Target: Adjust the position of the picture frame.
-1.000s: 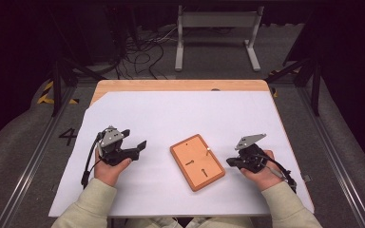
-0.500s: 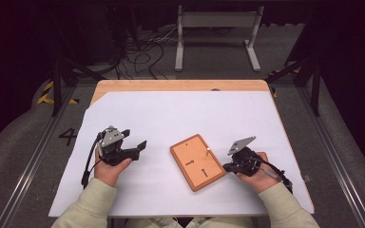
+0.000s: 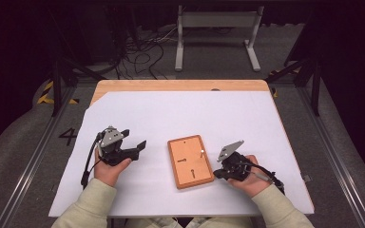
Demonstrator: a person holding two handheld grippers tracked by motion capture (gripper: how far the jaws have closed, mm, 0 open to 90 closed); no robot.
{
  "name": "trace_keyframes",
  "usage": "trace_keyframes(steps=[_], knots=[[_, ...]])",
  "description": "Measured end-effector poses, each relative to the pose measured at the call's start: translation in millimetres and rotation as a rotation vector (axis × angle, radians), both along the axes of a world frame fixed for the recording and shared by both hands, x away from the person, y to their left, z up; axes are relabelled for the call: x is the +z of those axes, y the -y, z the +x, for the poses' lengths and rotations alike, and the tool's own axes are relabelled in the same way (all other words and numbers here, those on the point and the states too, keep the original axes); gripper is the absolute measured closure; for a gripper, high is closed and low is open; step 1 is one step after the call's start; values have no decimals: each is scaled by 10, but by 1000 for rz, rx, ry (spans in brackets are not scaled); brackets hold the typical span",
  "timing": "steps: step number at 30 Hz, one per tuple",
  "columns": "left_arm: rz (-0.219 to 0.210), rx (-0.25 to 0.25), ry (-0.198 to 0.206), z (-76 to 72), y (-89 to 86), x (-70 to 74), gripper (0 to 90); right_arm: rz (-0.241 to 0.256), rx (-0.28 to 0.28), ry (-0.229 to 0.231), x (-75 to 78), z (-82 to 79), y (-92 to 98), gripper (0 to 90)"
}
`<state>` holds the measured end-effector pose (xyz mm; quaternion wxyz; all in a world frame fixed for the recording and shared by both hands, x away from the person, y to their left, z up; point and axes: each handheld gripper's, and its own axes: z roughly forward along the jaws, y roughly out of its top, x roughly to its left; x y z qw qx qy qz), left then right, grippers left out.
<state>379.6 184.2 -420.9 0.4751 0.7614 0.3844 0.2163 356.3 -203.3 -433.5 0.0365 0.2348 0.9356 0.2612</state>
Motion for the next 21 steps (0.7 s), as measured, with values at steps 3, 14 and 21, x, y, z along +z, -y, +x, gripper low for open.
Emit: trace_keyframes(steps=[3, 14, 21], knots=[[-3, 1, -1, -11, -5, -1, 221, 1, 40, -7, -4, 1, -133, 900], [10, 20, -2, -47, -40, -9, 221, -4, 126, 1, -29, 35, -506, 900], [3, 34, -1, -80, -101, -12, 221, 5, 166, 28, -47, 85, -788, 900]])
